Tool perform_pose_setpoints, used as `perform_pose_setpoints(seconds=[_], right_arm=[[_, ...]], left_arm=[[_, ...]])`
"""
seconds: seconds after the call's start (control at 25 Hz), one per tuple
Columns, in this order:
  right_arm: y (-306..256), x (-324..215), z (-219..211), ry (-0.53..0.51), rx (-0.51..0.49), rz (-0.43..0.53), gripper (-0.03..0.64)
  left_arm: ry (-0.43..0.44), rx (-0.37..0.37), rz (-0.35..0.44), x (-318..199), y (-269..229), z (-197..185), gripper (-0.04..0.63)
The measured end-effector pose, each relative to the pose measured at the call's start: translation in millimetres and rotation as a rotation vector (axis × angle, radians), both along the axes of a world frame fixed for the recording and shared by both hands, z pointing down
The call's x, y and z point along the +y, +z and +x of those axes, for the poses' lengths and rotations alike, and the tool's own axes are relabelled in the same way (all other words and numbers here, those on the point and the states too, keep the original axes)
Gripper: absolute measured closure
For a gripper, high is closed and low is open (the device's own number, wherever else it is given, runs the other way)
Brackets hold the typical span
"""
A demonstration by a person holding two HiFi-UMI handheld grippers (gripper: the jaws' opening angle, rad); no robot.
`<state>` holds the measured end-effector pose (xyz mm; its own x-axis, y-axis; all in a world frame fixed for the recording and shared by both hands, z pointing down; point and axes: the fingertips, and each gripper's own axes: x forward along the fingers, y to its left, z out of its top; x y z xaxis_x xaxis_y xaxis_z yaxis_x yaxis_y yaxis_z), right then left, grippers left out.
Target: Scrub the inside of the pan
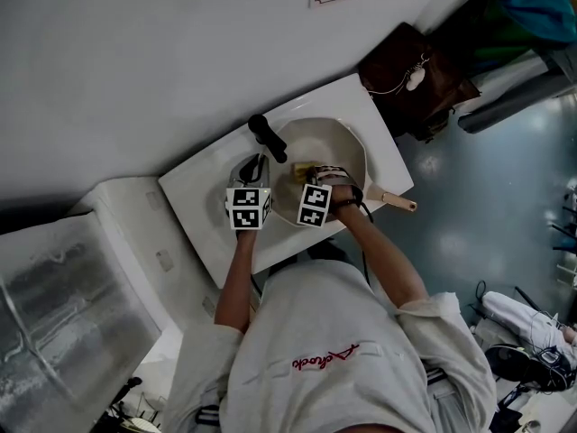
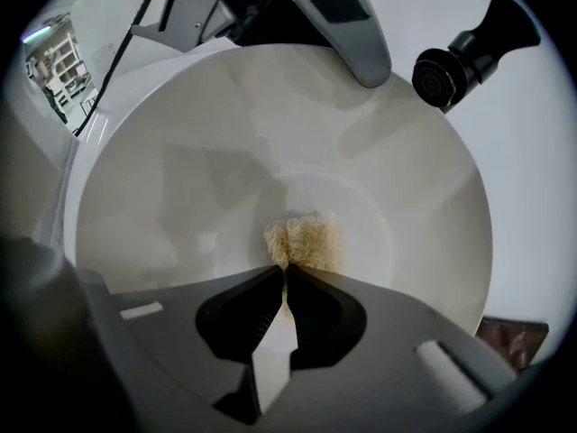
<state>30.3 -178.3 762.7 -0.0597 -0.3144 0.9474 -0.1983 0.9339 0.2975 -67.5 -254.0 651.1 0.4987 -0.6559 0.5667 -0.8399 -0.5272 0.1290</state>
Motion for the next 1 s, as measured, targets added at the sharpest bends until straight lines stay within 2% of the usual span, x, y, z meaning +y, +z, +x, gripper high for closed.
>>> perform_pose_setpoints(seconds=[0.16, 0.4, 0.64, 0.84, 1.0], right_arm=[[-1, 1, 0, 0.006, -0.020, 0.002, 0.591], [-14, -4, 3, 0.068, -0.115, 0.028, 0.592], [-41, -9, 4, 0.151, -0.228, 0.106, 0.592], [-76, -17, 4, 0.215, -0.355, 0.173, 0.592], [-120, -35, 8, 0.332, -0.535, 0.265, 0.592]], left_arm=[[0.008, -0.002, -0.028, 7, 2, 0, 0.517], [0.016, -0.013, 0.021, 11, -10, -2, 0.499], [-0.012, -0.018, 0.068, 15, -21, -10, 0.499], [-0.029, -0.011, 0.101, 13, -39, -11, 0.499], [-0.041, 0.004, 0.139, 14, -55, -7, 0.499]])
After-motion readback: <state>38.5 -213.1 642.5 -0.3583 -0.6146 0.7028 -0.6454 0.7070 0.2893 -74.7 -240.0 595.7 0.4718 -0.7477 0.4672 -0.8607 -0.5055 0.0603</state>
